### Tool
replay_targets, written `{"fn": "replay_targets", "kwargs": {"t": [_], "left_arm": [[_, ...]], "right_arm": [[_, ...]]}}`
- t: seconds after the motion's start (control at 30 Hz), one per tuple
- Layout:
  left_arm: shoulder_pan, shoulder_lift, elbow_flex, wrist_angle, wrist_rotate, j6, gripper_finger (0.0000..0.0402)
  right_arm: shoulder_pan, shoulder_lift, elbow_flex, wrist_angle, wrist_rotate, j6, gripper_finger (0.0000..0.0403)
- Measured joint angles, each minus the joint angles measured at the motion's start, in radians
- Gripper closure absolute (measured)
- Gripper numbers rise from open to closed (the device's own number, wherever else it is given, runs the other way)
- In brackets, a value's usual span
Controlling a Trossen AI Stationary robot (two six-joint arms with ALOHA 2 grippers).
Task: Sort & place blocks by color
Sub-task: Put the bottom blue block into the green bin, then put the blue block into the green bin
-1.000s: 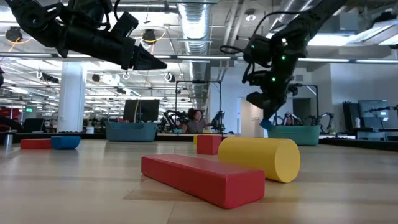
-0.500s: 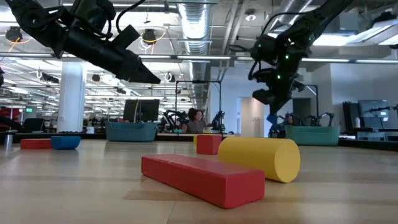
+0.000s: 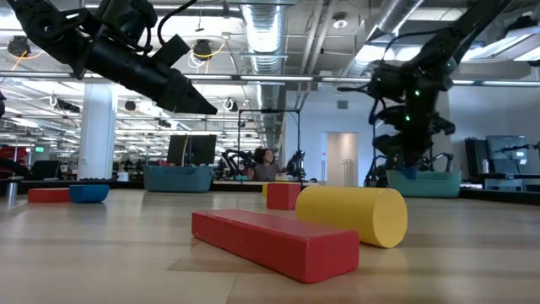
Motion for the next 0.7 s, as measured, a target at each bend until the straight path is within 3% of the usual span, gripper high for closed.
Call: {"fn": "replay_targets", "kwargs": {"t": [0.17,0.4,0.7], "left_arm": [[0.0,0.0,0.0,0.051,0.01,0.038,0.0253],[0.0,0.0,0.0,0.091,0.028,0.079,0.0253],[0.0,0.0,0.0,0.054,0.028,0.064,0.0253]], "right_arm": [[-0.047,0.0,-0.035,0.072,-0.039,0.003,0.0378],[-0.055,0.0,-0.034,0.193,-0.13,-0.076,0.0311],[0.012,-0.001,-0.034,0.163,-0.115,-0.013,0.0234]]}}
